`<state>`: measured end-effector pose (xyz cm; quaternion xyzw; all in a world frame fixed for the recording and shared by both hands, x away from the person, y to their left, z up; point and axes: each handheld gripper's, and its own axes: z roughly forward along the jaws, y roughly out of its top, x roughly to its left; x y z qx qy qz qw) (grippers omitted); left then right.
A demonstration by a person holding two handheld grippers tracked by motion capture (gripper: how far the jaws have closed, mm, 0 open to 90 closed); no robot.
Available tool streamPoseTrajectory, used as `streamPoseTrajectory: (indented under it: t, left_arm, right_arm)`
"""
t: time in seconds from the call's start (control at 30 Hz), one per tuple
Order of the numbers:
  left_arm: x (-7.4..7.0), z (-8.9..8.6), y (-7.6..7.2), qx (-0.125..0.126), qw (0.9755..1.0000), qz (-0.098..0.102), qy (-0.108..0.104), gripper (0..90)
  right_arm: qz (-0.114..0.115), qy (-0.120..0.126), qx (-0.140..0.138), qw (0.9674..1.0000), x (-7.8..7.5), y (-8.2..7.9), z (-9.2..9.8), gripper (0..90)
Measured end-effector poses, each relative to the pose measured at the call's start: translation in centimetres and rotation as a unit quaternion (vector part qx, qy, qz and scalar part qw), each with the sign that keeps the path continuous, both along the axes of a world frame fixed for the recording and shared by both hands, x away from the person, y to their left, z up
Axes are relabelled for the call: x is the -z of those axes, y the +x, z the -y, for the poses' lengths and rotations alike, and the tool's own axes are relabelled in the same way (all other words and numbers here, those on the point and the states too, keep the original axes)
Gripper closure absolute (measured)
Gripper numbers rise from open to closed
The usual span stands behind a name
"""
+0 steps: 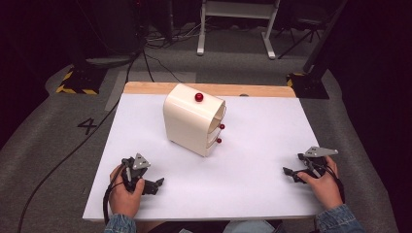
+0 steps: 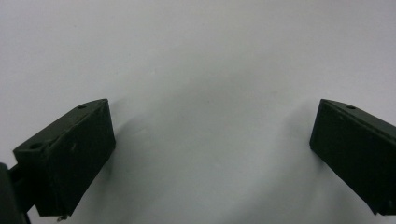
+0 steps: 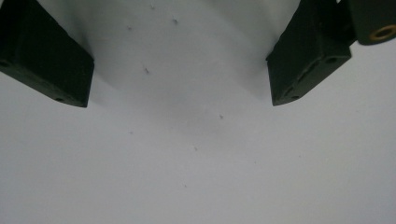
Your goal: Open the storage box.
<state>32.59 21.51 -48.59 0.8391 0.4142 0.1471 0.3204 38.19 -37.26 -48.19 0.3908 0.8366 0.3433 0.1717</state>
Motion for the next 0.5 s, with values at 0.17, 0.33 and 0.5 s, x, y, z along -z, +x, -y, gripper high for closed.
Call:
streamPoseTrajectory:
  t: [0.17,0.33,0.5]
  left_arm:
    - [0.0,0.0,0.0,0.000,1.0000,0.000,0.000,0.1]
    - [0.0,0.0,0.0,0.000,1.0000,0.000,0.000,0.1]
    - [0.0,0.0,0.0,-0.001,1.0000,0.001,0.000,0.1]
  right_arm:
    - [-0.010,-0.004,0.006,0.9999,-0.3,0.0,-0.2,10.7]
    - [0.000,0.009,0.002,1.0000,-1.3,-0.1,-0.8,20.2]
    - [-0.005,0.042,-0.022,0.9989,-2.8,-0.4,-1.4,27.4]
